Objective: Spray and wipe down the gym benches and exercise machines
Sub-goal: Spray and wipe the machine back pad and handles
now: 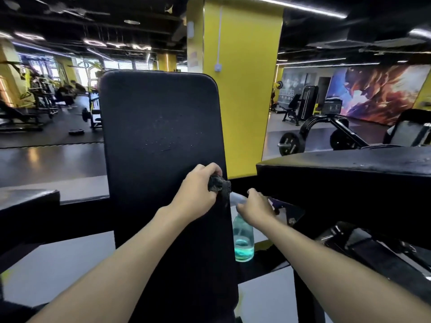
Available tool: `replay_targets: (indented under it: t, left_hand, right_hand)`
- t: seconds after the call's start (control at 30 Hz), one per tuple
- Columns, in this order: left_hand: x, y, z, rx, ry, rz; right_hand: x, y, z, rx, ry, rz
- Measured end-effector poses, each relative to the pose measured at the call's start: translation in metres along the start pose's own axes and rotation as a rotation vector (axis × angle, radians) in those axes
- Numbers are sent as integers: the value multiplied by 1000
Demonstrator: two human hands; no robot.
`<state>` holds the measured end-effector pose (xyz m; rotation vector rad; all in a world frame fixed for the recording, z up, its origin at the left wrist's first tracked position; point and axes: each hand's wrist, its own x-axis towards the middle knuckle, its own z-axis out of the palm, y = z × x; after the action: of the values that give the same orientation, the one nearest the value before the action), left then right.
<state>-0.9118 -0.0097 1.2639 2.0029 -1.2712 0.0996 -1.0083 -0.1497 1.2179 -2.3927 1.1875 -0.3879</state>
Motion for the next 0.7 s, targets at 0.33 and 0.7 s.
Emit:
replay_targets:
  t: [0.33,0.7]
  left_hand:
    - [-17,-2,12,-85,135,-39]
    - [-243,30,114,-264,181,-149]
  right_hand:
    - [-23,40,21,52,229,-208]
    - [-203,113,51,387,590,-704]
